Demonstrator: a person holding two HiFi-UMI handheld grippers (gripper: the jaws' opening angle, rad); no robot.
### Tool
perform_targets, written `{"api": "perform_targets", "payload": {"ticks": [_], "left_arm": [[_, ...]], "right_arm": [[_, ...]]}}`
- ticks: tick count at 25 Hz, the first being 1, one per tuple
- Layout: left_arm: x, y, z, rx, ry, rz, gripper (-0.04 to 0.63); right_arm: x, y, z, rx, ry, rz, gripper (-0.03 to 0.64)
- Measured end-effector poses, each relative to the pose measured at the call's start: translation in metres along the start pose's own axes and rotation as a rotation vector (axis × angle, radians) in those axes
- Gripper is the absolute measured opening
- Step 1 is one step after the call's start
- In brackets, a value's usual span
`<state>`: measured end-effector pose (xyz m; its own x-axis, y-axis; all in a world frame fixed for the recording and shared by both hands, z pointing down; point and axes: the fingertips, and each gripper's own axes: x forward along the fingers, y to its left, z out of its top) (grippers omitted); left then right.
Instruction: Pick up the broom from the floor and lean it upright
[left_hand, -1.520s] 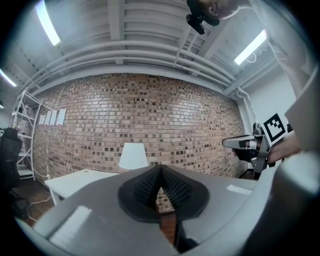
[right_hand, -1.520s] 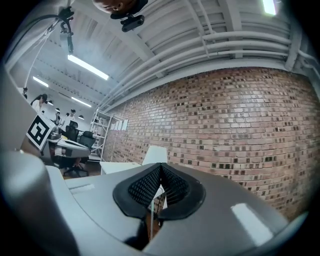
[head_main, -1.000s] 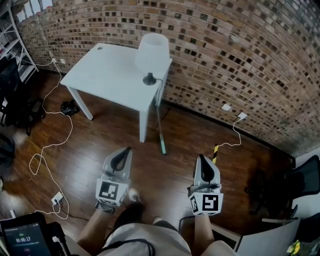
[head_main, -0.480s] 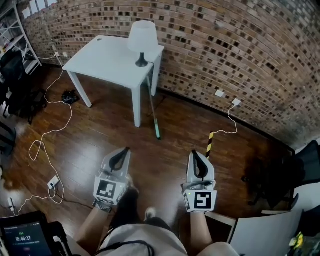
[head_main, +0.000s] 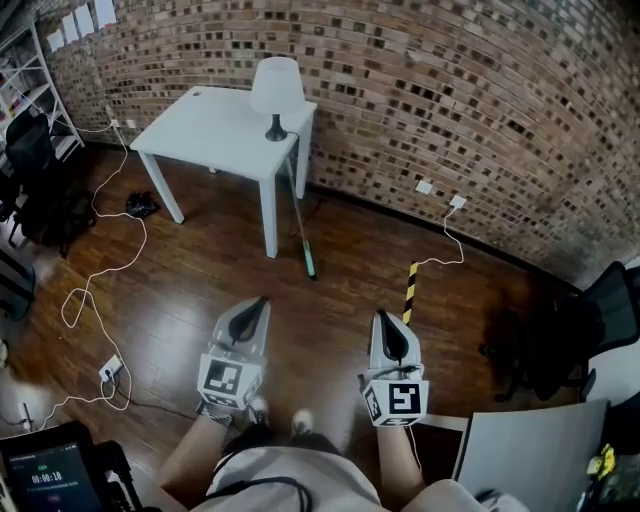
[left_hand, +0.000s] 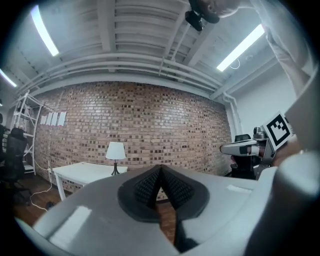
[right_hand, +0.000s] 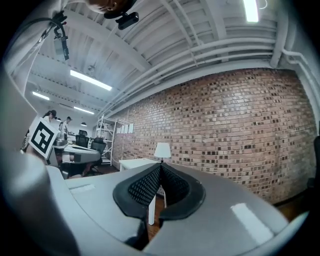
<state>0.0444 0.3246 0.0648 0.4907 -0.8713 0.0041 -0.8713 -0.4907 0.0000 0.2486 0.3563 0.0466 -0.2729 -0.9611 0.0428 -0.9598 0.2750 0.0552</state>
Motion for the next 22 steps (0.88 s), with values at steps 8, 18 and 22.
{"api": "perform_targets", "payload": {"ticks": [8, 18, 22], "left_arm": [[-0.014, 0.014, 0.016, 0.022, -0.018, -0.032, 0.0], [-0.017, 0.023, 0.014, 0.015, -0.015, -0.032, 0.0], [-0.015, 0.023, 0.015, 0.018, -0.013, -0.037, 0.0]], "right_arm": [[-0.002, 0.019, 0.017, 0.024, -0.036, -0.031, 0.012], [0.006, 0.025, 0.023, 0.006, -0.043, -0.042, 0.011], [0.009, 0.025, 0.021, 0.009, -0.04, -0.034, 0.011]]}}
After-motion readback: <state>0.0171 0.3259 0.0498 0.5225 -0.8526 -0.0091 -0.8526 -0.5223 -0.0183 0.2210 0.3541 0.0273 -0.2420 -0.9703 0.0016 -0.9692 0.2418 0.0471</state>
